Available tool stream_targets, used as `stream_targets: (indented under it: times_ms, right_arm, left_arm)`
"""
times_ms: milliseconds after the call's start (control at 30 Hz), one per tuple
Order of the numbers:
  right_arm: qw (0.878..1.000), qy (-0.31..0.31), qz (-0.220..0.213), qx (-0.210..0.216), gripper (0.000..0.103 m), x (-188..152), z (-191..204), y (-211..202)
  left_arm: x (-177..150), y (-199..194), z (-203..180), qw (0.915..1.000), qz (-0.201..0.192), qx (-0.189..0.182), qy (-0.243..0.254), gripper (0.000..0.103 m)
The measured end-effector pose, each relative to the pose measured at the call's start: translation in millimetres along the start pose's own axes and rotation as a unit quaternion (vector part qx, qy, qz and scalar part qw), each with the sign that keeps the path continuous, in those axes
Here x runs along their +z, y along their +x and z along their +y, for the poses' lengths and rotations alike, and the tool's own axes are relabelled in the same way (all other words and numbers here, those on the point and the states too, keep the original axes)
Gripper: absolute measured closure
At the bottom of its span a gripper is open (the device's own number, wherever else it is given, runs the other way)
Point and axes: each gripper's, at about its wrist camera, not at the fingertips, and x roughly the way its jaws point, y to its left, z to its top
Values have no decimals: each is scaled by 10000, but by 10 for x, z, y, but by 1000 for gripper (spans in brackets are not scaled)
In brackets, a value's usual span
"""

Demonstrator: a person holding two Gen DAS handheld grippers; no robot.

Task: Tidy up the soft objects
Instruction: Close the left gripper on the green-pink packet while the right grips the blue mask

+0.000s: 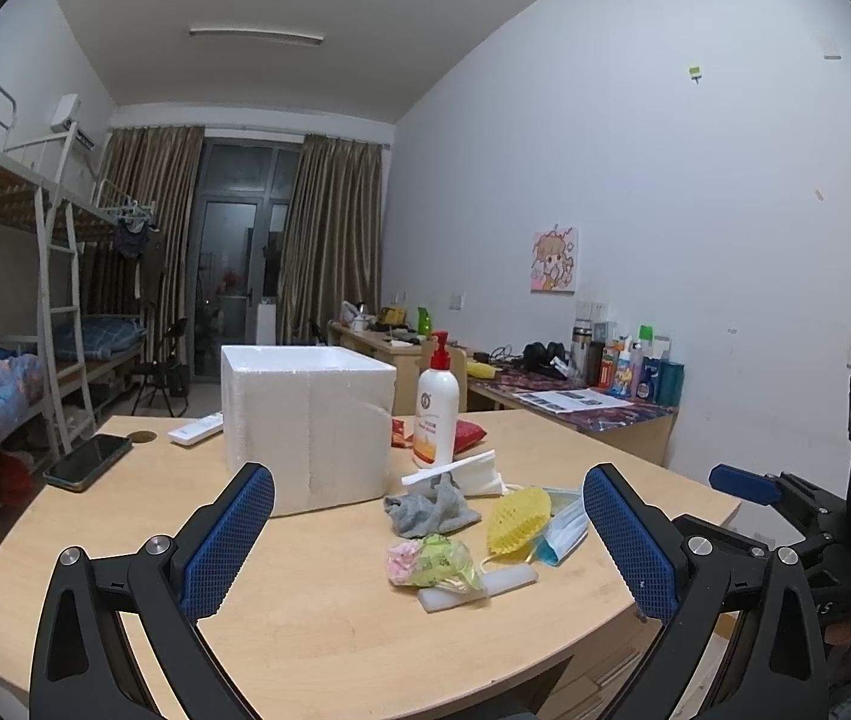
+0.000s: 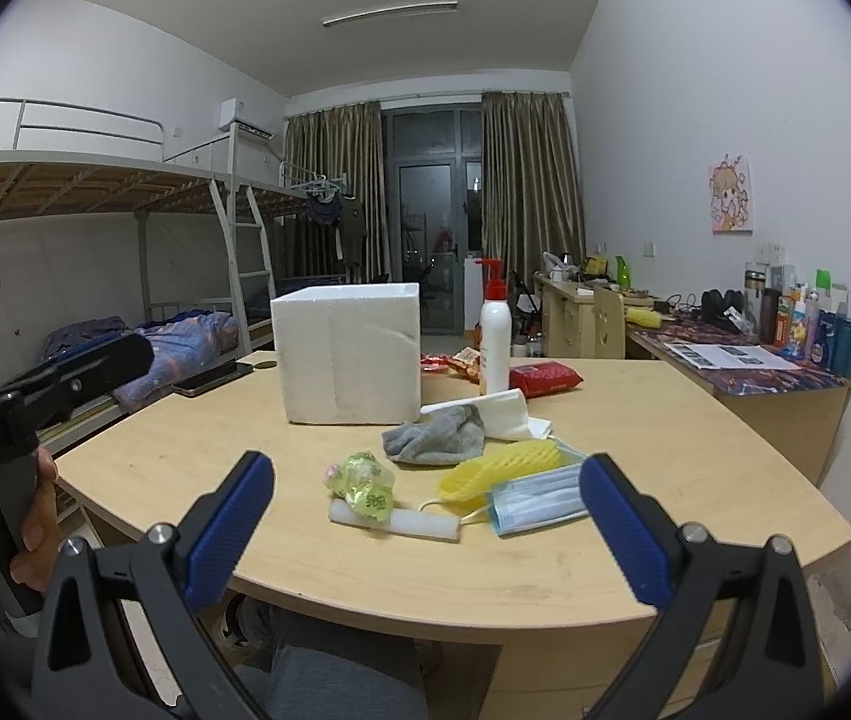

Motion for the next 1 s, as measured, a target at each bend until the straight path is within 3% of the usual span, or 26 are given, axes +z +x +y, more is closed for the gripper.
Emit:
stream_targets:
  times_ms: [200, 367, 667, 1000]
  right_arm:
    - [10000, -26, 67, -39, 0, -2, -17, 111]
    - [9998, -26, 209, -52, 0, -29, -55, 255]
    - [9991, 56, 413, -85, 0, -16, -194, 485]
    - [9969, 113, 755, -172, 0, -56, -297, 777]
  left_arm:
    - [35, 106, 42, 9999, -29, -107, -56, 0]
    - [-13, 345, 91, 9992, 356, -134, -154, 0]
    - [-116, 702, 146, 9979, 630, 70, -145, 0]
    - [-233, 1124, 143, 9940, 1082, -115, -132, 0]
